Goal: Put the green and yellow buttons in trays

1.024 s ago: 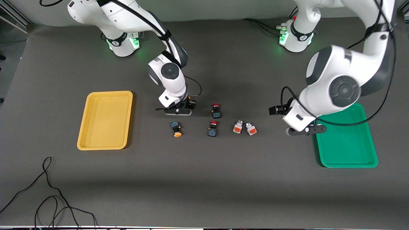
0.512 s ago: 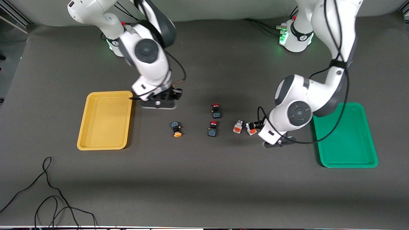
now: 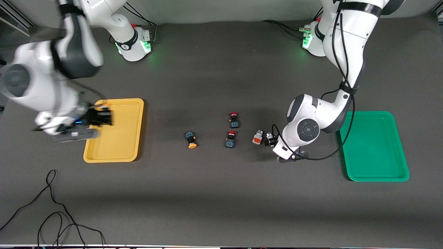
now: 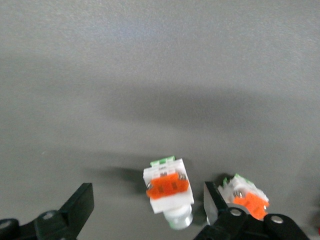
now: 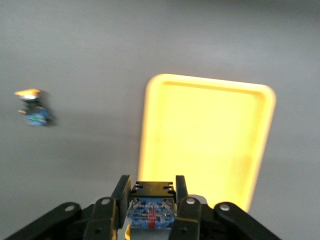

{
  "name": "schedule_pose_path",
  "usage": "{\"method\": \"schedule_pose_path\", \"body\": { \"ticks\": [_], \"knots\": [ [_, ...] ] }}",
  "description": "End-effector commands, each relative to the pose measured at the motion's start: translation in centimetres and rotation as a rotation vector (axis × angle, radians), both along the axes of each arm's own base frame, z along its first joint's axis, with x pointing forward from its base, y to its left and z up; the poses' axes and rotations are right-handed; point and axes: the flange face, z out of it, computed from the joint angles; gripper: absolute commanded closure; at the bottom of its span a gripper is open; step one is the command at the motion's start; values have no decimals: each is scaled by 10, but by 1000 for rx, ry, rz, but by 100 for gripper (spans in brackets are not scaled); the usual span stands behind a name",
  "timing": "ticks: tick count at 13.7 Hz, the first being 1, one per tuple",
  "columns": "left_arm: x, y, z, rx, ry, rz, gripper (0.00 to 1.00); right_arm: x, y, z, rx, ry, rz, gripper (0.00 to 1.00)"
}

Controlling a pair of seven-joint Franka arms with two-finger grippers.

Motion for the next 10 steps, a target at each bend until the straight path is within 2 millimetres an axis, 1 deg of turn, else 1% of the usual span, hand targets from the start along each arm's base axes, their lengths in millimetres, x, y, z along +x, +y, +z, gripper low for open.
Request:
{"method": "schedule_pose_path", "body": {
  "ticks": [1, 2, 3, 4, 5, 6, 7, 8, 10],
  "knots": [
    [-7, -11, -11, 8, -7, 17, 2, -12, -70, -6, 43, 12, 64, 78],
    [-9, -11, -18, 11, 2, 19, 3, -17, -83, -20, 48, 15, 59, 78],
    [-10, -13, -23, 10, -4, 16, 5, -22, -93, -43, 43, -1, 52, 78],
    [-9, -13, -26, 11, -6, 31, 9, -28, -99, -68, 36, -29, 61, 79],
    [-10, -15, -28, 15, -1, 49, 29, -37, -111, -97, 17, -62, 52, 79],
    [-14, -22, -28, 19, 0, 59, 75, -44, -121, -122, -1, -97, 53, 80],
    [-16, -24, -32, 26, 7, 77, 100, -46, -123, -144, -12, -114, 58, 80],
    [-18, -27, -33, 28, 8, 85, 100, -46, -129, -165, -15, -106, 46, 80],
    [-17, -27, -31, 27, 6, 86, 100, -45, -132, -207, 20, -99, 49, 80]
  ]
}}
